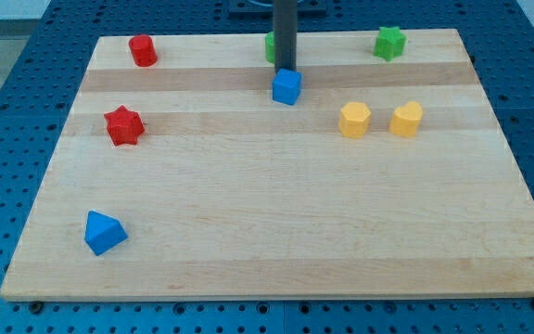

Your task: Move the blue cube to the center

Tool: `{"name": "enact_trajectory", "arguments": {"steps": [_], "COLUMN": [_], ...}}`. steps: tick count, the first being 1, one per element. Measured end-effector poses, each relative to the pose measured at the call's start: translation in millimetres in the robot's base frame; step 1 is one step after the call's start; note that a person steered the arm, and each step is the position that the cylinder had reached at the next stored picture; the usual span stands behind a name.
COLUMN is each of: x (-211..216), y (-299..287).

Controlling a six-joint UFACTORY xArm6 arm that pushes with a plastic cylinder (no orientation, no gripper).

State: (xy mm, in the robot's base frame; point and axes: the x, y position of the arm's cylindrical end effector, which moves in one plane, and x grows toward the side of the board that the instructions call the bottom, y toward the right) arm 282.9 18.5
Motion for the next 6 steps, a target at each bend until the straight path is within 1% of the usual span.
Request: {"name": "enact_trajectory", "arguments": {"steps": [1,3,4,6], "x": [1,17,30,68], "y": [7,-2,-15,-17]}}
